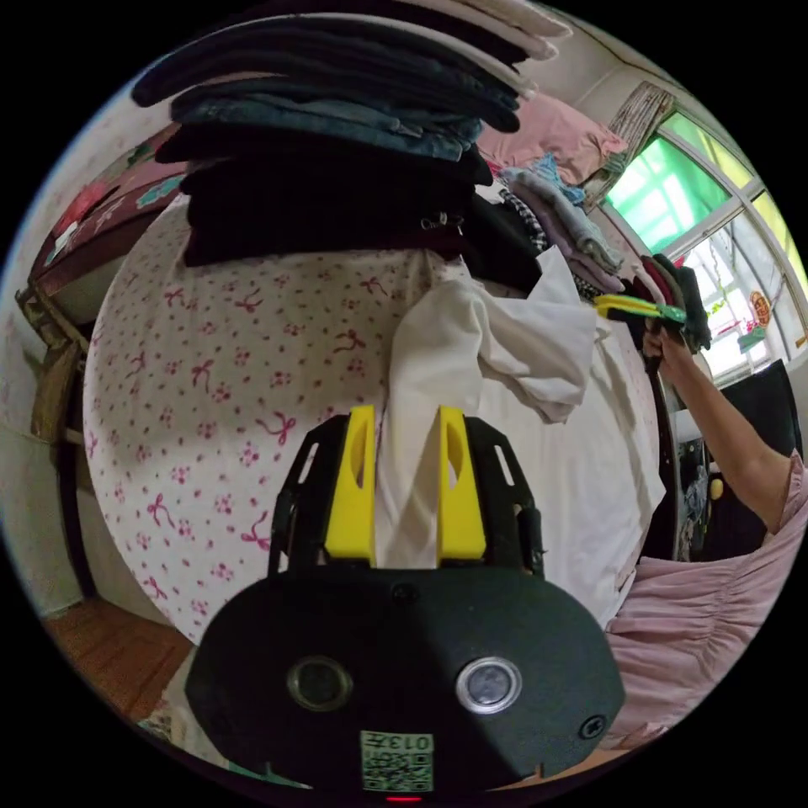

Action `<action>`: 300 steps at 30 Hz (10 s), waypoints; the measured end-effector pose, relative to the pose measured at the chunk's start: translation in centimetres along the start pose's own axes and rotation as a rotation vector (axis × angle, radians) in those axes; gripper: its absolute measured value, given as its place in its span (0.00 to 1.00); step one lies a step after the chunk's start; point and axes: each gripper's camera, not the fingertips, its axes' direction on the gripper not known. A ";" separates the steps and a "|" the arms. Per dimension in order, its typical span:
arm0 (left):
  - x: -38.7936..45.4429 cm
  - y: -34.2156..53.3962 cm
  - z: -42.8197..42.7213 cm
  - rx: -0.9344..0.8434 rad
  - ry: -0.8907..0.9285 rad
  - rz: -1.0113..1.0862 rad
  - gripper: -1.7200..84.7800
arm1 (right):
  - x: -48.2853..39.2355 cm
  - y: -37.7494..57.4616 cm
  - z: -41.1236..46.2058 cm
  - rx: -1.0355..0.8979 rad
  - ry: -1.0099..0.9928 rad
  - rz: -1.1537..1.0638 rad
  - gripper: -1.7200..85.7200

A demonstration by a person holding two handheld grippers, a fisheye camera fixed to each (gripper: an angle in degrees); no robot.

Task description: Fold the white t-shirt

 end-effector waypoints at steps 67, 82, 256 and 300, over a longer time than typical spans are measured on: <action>-6.2 -1.8 0.3 0.058 -0.108 -0.103 0.11 | 23.2 2.1 -4.6 -0.023 0.134 0.235 0.12; 5.5 -6.2 9.5 -0.033 -0.368 0.156 0.10 | 21.4 -0.8 -5.4 -0.021 0.273 0.153 0.04; 14.1 0.7 7.9 0.047 -0.314 0.277 0.02 | 23.9 8.8 -0.5 0.042 0.203 0.202 0.02; 23.1 -0.7 8.4 0.138 -0.189 0.516 0.02 | -3.1 10.1 -7.9 0.164 -0.072 -0.156 0.02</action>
